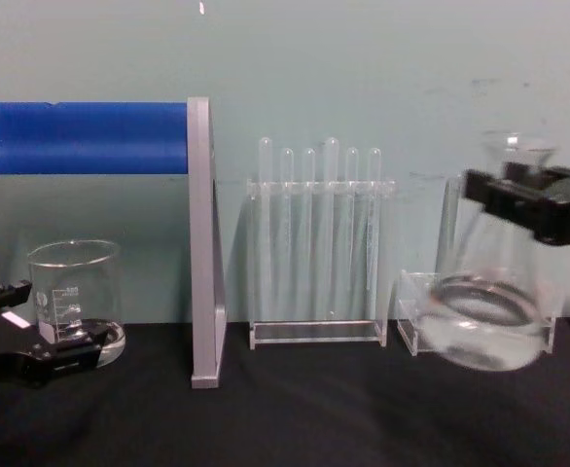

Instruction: Grasp the erlenmeyer flask with one hand, shake it three times, then place it back.

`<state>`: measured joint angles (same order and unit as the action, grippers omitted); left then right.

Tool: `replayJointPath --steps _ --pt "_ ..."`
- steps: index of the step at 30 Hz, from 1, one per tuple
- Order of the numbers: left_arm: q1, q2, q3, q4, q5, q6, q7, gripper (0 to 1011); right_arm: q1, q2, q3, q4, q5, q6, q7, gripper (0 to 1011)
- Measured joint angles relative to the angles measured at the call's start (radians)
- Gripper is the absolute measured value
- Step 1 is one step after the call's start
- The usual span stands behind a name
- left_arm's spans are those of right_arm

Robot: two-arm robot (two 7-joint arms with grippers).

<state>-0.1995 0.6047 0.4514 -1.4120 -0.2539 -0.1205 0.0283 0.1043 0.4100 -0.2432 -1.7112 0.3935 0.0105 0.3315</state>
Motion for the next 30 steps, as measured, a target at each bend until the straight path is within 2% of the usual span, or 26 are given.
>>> replayJointPath --steps 4,8,9,12,18,23,26,30 --pt "0.000 0.000 0.000 0.000 0.000 0.000 0.000 1001 -0.033 0.002 0.054 -0.015 -0.010 -0.001 -0.058 450" --pt "0.000 0.000 0.000 0.000 0.000 0.000 0.000 1001 -0.079 -0.001 0.127 -0.038 -0.028 0.002 -0.129 450" --pt "0.000 0.000 0.000 0.000 0.000 0.000 0.000 1001 -0.079 -0.001 0.127 -0.038 -0.028 0.002 -0.129 450" --pt "0.000 0.000 0.000 0.000 0.000 0.000 0.000 1001 -0.119 -0.006 0.188 -0.061 -0.045 0.010 -0.185 449" --pt "0.000 0.000 0.000 0.000 0.000 0.000 0.000 1001 -0.160 -0.017 0.248 -0.085 -0.061 0.024 -0.229 450" --pt "0.000 0.000 0.000 0.000 0.000 0.000 0.000 1001 -0.166 -0.023 0.258 -0.089 -0.068 0.033 -0.227 450" --pt "0.000 0.000 0.000 0.000 0.000 0.000 0.000 1001 -0.157 -0.027 0.250 -0.086 -0.070 0.036 -0.207 449" --pt "0.000 0.000 0.000 0.000 0.000 0.000 0.000 1001 -0.135 -0.031 0.222 -0.072 -0.070 0.040 -0.164 450"
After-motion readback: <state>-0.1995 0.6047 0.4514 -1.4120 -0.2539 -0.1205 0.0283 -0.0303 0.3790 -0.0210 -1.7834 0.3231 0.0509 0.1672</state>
